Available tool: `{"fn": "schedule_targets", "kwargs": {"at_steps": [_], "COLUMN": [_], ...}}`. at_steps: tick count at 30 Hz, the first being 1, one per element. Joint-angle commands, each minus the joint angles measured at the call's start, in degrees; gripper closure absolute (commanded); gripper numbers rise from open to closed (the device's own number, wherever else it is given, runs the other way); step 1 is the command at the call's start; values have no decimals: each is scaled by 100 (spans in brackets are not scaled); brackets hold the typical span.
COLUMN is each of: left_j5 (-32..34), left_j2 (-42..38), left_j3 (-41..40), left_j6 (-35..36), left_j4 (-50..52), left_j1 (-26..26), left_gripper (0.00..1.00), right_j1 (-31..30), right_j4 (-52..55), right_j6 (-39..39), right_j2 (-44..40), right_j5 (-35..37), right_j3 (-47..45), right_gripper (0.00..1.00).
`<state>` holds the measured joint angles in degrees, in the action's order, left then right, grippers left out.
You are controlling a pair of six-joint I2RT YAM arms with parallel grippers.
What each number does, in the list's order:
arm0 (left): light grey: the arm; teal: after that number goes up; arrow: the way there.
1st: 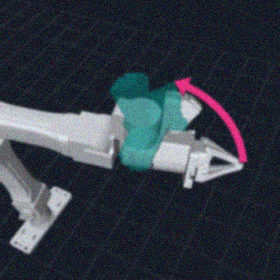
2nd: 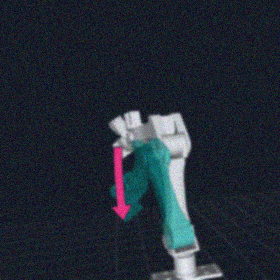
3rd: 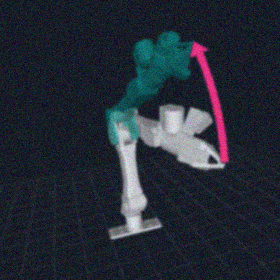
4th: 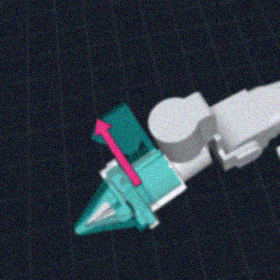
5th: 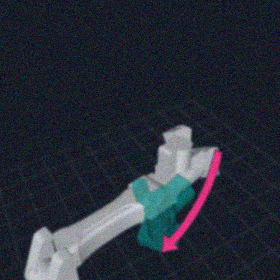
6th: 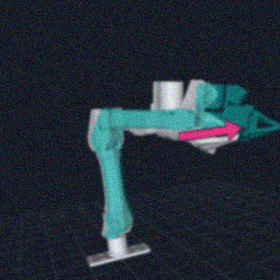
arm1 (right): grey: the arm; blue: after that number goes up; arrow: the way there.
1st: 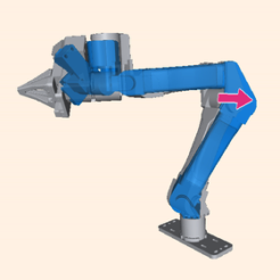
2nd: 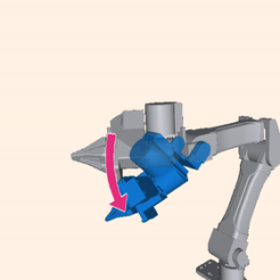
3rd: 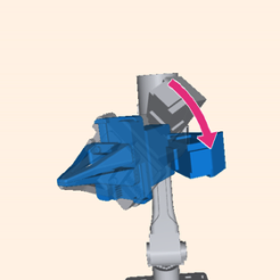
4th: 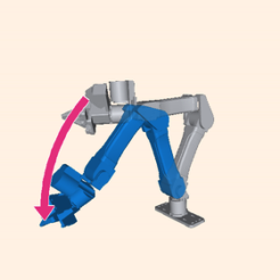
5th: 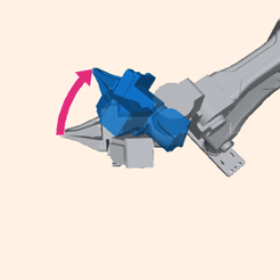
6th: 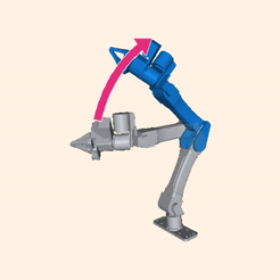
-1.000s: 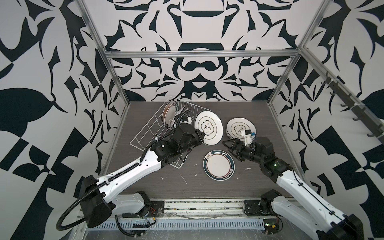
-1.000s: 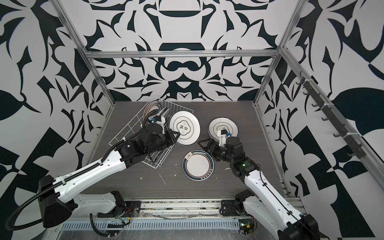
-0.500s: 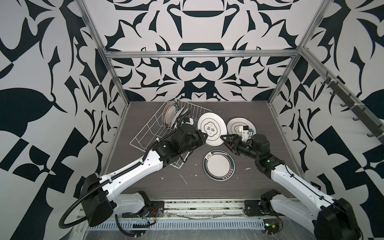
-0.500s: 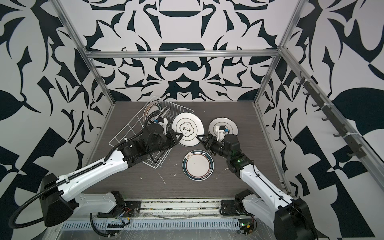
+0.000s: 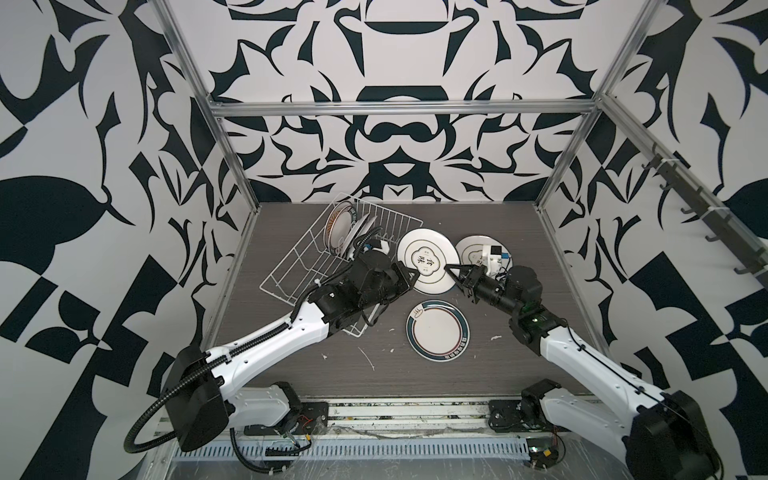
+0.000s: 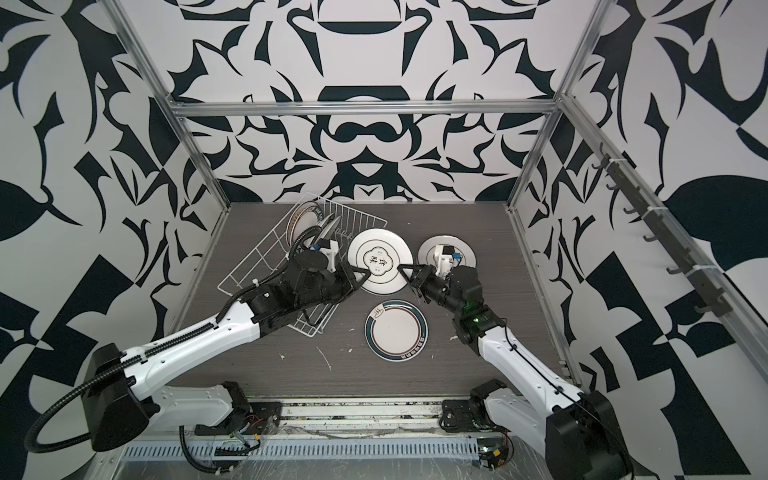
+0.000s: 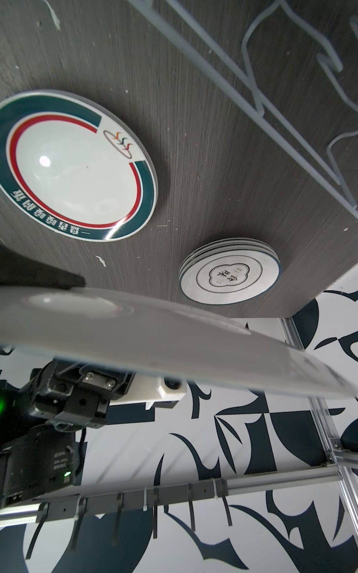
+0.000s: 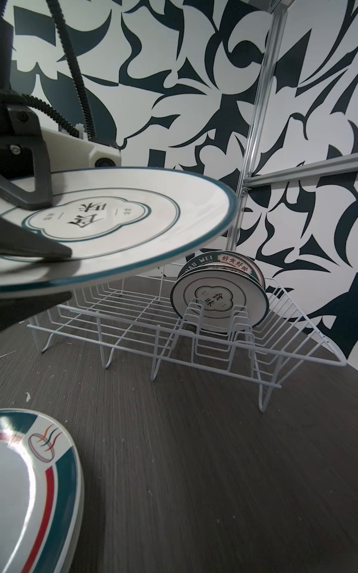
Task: Unload the plates from the dish rack
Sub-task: Place a plate on the plates.
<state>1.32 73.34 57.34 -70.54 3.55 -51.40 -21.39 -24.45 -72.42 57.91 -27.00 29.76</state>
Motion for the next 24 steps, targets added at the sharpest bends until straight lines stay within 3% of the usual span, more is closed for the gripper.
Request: {"fn": "schedule_targets", "kwargs": {"at_steps": [1, 3, 7, 10, 15, 19, 24], "left_j5": [-266, -256, -133, -161, 278, 761, 1184], "left_j2": [210, 257, 322, 257, -159, -603, -1033], "left_j3": [49, 50, 152, 155, 218, 125, 95], "left_j6": [177, 185, 287, 458, 822, 1148, 1394], "left_j4": [-161, -144, 129, 119, 689, 1156, 1587], "left_j1": [-72, -72, -35, 81, 309, 566, 812], "left_gripper": [100, 95, 82, 62, 40, 36, 31], "right_j1": [-84, -85, -84, -85, -45, -7, 21], "right_j4": [-425, -387, -48, 419, 1955, 2785, 2927], "right_j6": [207, 241, 378, 624, 1381, 1749, 1662], "right_j2": [-8, -40, -158, -369, -686, -810, -1085], "right_j5": [-150, -141, -75, 87, 443, 545, 534], "right_j3": [206, 215, 273, 359, 863, 1094, 842], "right_gripper": [92, 100, 100, 100, 100, 100, 100]}}
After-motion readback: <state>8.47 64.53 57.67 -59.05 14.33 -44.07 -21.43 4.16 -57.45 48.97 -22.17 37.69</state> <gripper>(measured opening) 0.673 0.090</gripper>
